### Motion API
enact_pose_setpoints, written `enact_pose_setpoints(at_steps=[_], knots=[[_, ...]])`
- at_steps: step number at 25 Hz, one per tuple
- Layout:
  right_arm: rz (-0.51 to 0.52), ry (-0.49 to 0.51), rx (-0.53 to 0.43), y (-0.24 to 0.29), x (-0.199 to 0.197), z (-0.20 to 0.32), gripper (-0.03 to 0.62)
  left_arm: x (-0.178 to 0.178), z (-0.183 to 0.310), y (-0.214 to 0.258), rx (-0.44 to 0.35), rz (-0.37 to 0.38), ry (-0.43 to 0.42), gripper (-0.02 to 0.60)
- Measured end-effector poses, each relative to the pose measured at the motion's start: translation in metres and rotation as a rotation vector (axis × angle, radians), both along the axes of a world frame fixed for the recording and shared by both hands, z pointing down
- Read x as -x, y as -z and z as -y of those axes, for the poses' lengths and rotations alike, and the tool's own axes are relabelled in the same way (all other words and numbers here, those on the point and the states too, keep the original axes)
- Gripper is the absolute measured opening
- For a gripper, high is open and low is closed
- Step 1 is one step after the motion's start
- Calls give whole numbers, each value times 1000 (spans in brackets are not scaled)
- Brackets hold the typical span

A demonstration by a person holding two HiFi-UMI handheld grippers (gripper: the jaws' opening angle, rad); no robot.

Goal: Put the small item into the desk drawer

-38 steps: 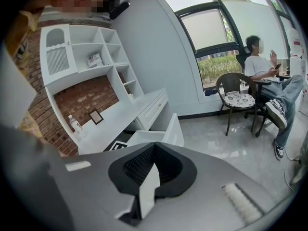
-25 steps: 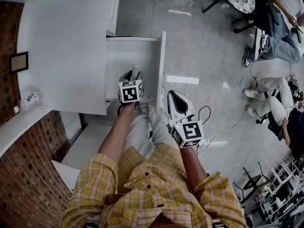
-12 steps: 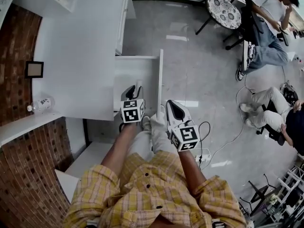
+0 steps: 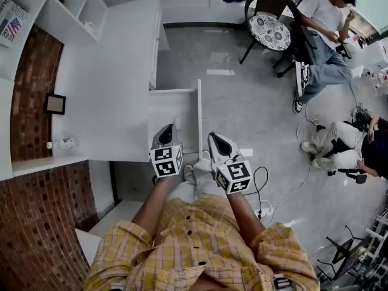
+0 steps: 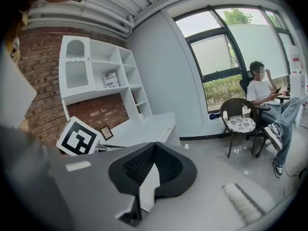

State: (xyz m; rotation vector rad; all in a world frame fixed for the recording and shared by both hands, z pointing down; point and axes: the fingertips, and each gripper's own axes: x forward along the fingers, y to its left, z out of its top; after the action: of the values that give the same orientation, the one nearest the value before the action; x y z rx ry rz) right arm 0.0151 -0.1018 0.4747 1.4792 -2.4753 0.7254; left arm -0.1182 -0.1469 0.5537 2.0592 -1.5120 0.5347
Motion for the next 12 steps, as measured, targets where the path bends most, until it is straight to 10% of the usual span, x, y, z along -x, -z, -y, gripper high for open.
enact_pose_setpoints(at_steps=[12], knots=[[3, 3, -88, 53, -2, -6, -3, -5, -18, 98, -175, -49, -18, 2]])
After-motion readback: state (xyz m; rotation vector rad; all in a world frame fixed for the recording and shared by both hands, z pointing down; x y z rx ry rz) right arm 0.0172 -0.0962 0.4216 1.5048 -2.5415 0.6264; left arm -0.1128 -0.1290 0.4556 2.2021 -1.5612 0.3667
